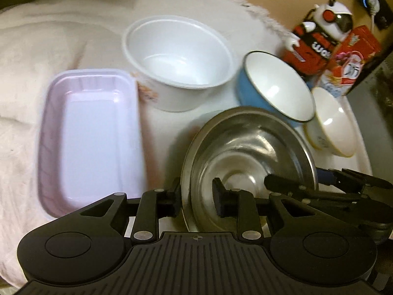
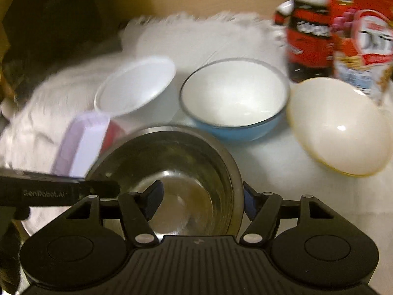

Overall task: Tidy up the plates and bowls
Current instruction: 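Lift the steel bowl and set it onto the floral plate, open right gripper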

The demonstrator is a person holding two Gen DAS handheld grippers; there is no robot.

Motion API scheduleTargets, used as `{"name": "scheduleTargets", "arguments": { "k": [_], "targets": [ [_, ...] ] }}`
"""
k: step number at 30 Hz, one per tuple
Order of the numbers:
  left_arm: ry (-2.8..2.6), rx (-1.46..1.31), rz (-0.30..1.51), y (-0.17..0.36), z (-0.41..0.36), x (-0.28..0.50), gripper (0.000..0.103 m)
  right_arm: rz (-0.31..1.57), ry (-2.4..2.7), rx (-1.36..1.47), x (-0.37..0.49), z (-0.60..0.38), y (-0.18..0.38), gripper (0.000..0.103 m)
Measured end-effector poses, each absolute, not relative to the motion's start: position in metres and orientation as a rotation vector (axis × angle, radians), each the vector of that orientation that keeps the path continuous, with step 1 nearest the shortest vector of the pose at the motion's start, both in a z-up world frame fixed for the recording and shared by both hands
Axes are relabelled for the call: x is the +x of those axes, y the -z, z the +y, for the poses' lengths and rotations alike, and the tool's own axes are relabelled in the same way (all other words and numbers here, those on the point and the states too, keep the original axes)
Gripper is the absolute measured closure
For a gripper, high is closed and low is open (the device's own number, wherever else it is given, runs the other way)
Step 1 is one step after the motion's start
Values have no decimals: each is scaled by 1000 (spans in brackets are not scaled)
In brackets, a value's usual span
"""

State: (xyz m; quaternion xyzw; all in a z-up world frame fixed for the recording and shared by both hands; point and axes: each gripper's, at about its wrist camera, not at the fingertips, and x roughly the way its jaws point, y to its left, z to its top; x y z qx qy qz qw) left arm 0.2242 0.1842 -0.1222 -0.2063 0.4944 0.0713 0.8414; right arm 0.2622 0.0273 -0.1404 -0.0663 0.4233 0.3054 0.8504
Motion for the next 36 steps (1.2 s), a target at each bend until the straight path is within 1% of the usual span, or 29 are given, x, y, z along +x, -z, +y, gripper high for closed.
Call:
{"name": "scheduleTargets", "arguments": {
  "k": [2,4,5,7,8,12,14,19,20,21,22,23,28,32,35,36],
  "targets": [
    [-161,-414,1022,120,192,218,81,898,-651,-170,263,38,147,35],
    [-174,-383,1008,119,193,216,80,883,-651,-201,258,42,148,34],
    [-194,-350,1012,119,192,217,73,861,-652,-223,255,44,147,31],
    [-196,-322,1013,121,193,218,67,824,-632,-263,254,46,145,28],
    [-189,-325,1011,122,195,219,67,799,-616,-279,252,46,144,27],
    [-162,-354,1012,128,199,223,71,792,-571,-259,259,37,145,25],
    [-146,-364,1031,134,199,229,73,850,-555,-213,269,30,151,25],
    [-98,-394,1121,153,201,243,74,978,-579,-94,283,20,167,25],
    [-89,-402,1133,156,201,245,76,992,-580,-79,285,19,169,25],
    [-71,-425,1136,158,202,247,74,1005,-580,-64,286,19,170,25],
    [-61,-447,1135,159,202,248,69,1013,-585,-52,287,21,171,25],
    [-55,-468,1133,160,204,249,67,1022,-598,-36,288,21,172,25],
    [-45,-576,1136,163,213,249,62,1076,-643,36,294,23,172,25],
    [-27,-550,1137,162,202,258,51,1113,-656,107,296,13,170,25],
    [2,-547,1147,162,194,267,46,1121,-642,126,293,5,169,25],
    [11,-540,1149,162,192,269,46,1121,-636,131,291,2,168,25]
  ]
}}
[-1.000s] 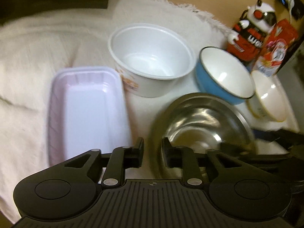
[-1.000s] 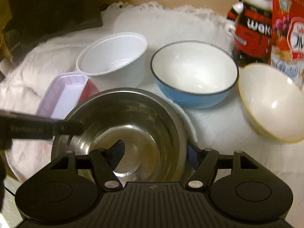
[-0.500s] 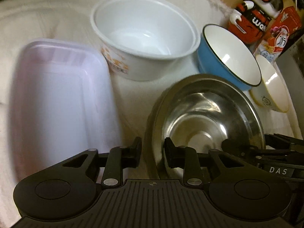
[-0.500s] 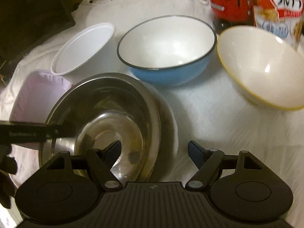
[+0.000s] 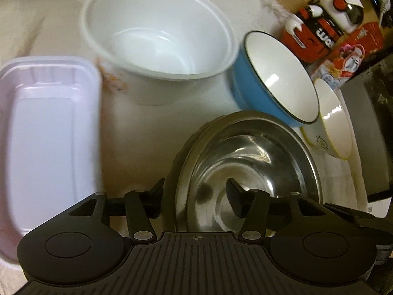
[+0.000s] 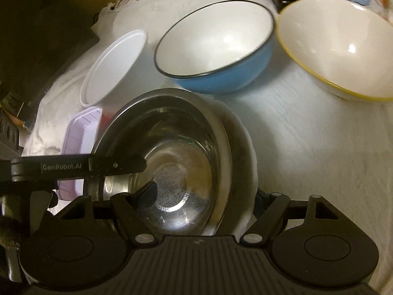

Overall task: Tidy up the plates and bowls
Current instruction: 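Lift the steel bowl and set it onto the floral plate, open right gripper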

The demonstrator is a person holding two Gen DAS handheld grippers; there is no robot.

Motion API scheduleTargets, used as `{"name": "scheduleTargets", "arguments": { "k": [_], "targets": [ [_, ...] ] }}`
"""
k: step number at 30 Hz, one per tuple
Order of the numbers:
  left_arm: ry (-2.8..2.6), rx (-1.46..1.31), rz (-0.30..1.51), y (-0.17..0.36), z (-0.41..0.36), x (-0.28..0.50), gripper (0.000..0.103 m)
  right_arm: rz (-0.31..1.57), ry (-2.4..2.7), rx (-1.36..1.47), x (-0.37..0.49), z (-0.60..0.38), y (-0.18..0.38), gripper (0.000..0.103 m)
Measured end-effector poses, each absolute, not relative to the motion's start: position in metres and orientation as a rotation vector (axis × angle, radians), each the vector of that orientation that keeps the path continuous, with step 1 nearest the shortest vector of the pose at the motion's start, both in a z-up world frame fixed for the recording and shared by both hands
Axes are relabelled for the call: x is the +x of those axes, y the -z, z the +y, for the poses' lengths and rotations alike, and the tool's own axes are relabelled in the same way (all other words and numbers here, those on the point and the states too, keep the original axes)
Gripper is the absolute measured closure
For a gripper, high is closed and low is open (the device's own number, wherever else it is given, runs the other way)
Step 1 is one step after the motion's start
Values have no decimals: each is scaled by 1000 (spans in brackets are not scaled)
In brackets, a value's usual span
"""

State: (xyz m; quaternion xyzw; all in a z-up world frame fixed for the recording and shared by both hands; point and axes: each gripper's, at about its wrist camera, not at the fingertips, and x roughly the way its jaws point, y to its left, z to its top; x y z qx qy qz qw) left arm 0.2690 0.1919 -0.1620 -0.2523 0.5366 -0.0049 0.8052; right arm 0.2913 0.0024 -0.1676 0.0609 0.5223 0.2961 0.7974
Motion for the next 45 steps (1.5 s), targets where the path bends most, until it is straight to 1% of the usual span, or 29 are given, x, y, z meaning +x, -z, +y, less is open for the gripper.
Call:
{"name": "scheduleTargets", "arguments": {
  "k": [6,10,22,30,34,37,39,41,45],
  "targets": [
    [59,-514,1142,163,183,285,46,1119,-610,177,287,-16,162,25],
    [77,-490,1138,165,178,290,46,1128,-581,184,286,-23,169,25],
    [128,-494,1144,165,179,268,46,1107,-534,190,276,-21,171,24],
    [93,-449,1105,156,200,294,46,1053,-537,188,281,-5,162,22],
    [92,-443,1126,165,204,292,47,1061,-540,167,283,7,169,22],
    [101,-452,1103,164,206,285,48,1064,-531,141,279,11,178,22],
    [103,-458,1091,162,208,282,48,1049,-521,126,275,12,178,22],
    [107,-454,1066,156,214,276,51,1056,-514,120,276,14,177,22],
    [67,-390,1011,135,220,261,51,1048,-510,133,274,8,171,22]
  ]
}}
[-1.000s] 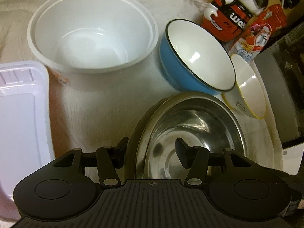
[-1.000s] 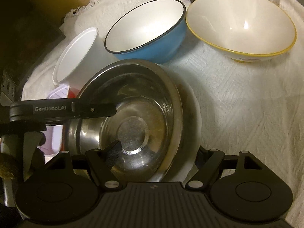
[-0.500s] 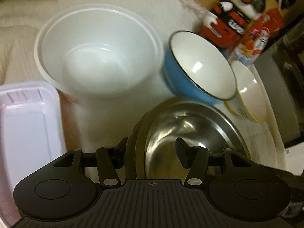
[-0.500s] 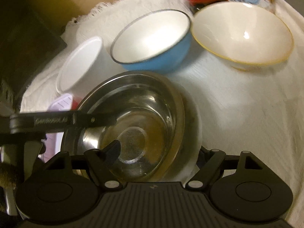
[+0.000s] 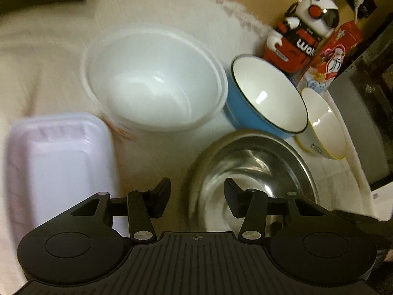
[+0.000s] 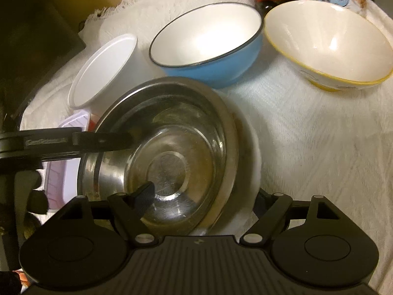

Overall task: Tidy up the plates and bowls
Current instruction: 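Lift the steel bowl and set it onto the floral plate, open right gripper, then grasp the rim of the cream bowl with yellow rim with the right gripper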

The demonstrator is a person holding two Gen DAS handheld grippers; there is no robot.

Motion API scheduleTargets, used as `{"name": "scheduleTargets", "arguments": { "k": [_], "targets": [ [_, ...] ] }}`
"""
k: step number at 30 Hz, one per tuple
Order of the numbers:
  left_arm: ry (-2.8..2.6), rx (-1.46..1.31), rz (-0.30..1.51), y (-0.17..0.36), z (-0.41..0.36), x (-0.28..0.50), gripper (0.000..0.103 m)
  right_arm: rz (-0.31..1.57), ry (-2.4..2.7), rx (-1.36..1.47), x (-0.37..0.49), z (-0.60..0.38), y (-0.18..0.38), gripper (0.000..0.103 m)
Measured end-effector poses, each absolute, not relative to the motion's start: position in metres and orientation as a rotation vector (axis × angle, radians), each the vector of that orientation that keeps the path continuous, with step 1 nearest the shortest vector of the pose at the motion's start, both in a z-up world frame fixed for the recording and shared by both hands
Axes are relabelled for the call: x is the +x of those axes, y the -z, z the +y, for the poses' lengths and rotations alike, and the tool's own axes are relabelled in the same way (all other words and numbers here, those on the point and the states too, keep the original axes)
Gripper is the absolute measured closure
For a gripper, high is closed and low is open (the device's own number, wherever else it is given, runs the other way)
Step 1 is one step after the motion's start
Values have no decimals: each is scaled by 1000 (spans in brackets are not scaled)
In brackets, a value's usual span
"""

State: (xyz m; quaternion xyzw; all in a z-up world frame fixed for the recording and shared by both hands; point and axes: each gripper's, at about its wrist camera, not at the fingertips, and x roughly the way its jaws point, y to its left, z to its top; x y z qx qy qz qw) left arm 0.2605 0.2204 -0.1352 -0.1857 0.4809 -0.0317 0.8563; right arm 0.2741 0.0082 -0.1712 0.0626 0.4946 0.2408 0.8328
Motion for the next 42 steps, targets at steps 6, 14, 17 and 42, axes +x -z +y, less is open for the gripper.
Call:
{"name": "scheduleTargets", "arguments": {
  "k": [6,14,17,42],
  "targets": [
    [39,-403,849,96,231,236,51,851,-450,91,247,-11,134,18],
    [156,-557,741,61,189,244,51,654,-263,-147,238,-55,93,8],
    [206,-549,800,64,148,256,51,620,-225,-190,252,-85,89,8],
    [-64,-394,1030,135,17,388,63,884,-482,195,451,-159,154,36]
  ]
}}
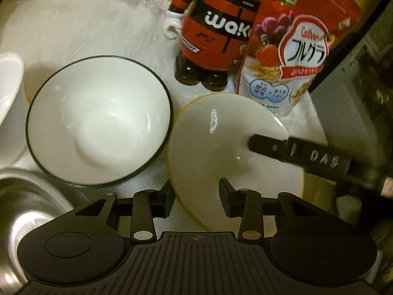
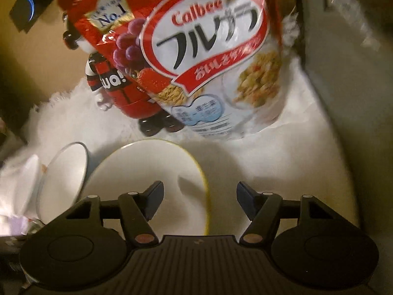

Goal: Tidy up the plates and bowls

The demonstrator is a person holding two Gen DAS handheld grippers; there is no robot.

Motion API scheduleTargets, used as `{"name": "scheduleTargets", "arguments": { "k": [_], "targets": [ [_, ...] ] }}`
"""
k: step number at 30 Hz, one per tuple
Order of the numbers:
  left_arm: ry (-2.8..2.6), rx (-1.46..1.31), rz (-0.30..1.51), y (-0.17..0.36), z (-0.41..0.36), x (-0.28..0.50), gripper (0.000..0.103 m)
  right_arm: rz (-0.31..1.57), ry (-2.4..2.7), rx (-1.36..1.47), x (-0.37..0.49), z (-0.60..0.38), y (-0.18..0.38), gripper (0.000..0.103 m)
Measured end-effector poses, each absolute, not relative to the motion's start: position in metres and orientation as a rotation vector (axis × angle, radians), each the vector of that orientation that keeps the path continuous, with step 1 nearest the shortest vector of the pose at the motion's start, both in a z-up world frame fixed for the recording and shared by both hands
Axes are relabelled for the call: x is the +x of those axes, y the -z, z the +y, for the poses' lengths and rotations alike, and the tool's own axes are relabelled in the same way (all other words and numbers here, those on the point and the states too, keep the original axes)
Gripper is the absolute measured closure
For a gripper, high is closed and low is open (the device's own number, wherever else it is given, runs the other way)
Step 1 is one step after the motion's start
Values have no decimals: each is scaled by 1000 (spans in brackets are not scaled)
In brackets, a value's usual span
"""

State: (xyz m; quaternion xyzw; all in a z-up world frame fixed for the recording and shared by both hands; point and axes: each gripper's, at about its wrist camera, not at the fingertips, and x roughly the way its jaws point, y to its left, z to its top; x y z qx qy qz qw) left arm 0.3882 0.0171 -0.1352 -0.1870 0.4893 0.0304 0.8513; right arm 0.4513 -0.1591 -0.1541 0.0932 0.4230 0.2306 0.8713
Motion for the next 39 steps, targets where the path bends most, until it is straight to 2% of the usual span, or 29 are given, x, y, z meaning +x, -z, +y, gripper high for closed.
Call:
{"name": "scheduleTargets", "arguments": {
  "k": [3,10,21,26,32,39],
  "targets": [
    [-42,-401,1045,134,19,386,63,948,-577,286,455,-157,160,37],
    [49,-363,1108,132,7,355,63,973,-567,280,428,-158,156,37],
    [246,-250,1244,130,-13,290,63,1027,-491,295,337,-188,158,36],
    [274,-258,1238,132,-7,282,66,1053,-449,290,312,-191,166,32],
    [288,-253,1232,129,-4,280,71,1031,-407,286,308,-188,166,32],
    [308,-310,1167,104,21,271,71,954,-346,182,304,-185,152,31]
  ]
}}
